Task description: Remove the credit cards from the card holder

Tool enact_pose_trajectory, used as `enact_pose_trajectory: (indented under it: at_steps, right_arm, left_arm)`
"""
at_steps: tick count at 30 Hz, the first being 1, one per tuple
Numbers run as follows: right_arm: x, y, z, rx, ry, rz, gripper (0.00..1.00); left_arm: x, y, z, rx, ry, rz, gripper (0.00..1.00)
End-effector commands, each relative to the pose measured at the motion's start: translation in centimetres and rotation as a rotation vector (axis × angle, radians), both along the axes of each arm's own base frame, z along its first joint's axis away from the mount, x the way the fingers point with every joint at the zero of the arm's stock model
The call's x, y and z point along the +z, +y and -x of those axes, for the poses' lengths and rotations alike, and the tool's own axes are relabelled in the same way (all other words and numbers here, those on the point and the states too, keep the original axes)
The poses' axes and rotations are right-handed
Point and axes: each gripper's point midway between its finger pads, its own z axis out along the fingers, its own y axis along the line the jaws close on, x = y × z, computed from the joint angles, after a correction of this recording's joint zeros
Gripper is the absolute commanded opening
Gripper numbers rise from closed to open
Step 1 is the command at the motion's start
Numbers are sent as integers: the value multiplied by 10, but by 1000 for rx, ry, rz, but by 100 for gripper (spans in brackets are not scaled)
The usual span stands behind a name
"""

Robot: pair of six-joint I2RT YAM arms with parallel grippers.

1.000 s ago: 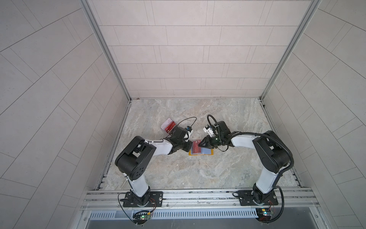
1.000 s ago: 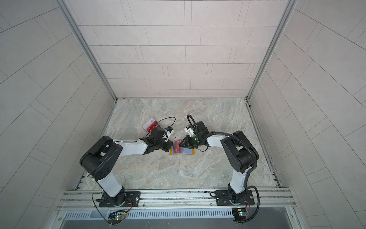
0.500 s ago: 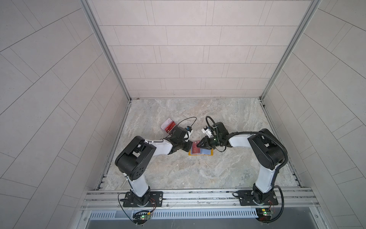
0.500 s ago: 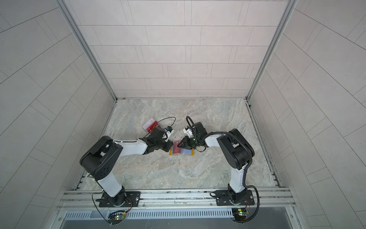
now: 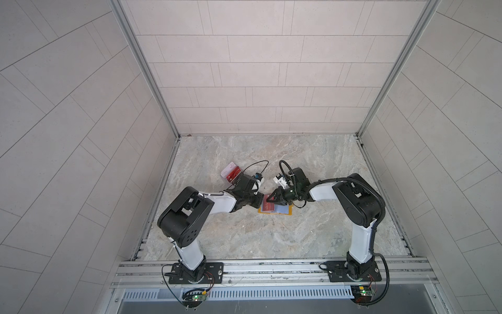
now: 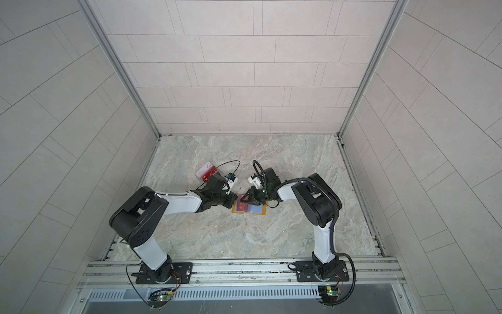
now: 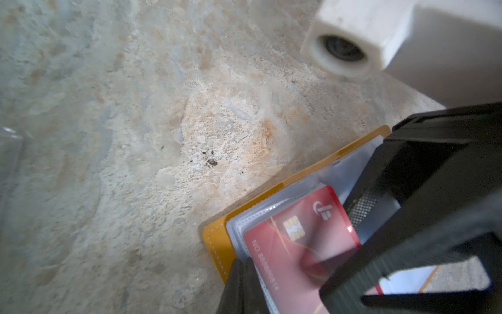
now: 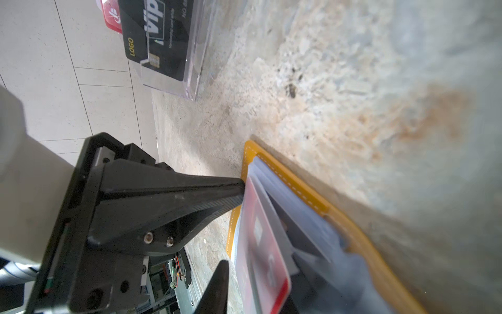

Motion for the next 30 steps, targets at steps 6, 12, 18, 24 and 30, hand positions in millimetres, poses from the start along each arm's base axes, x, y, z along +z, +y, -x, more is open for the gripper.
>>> enact_pose_trajectory:
  at_steps: [6, 12, 18, 24, 30]
  right_arm:
    - [1, 10, -3, 12, -14, -23, 26]
    - [8, 8, -1, 14, -23, -41, 25]
    - [18, -1, -6, -2, -33, -67, 24]
    - [25, -6, -7, -5, -43, -85, 24]
    - [28, -11, -10, -26, -45, -108, 23]
  left_arm:
    - [-26, 12, 28, -14, 119, -57, 0]
    - [-29, 14, 29, -14, 121, -66, 0]
    - [-31, 16, 31, -13, 123, -74, 0]
    - [-33, 17, 31, -10, 125, -79, 0]
    - [-32, 18, 31, -11, 123, -83, 0]
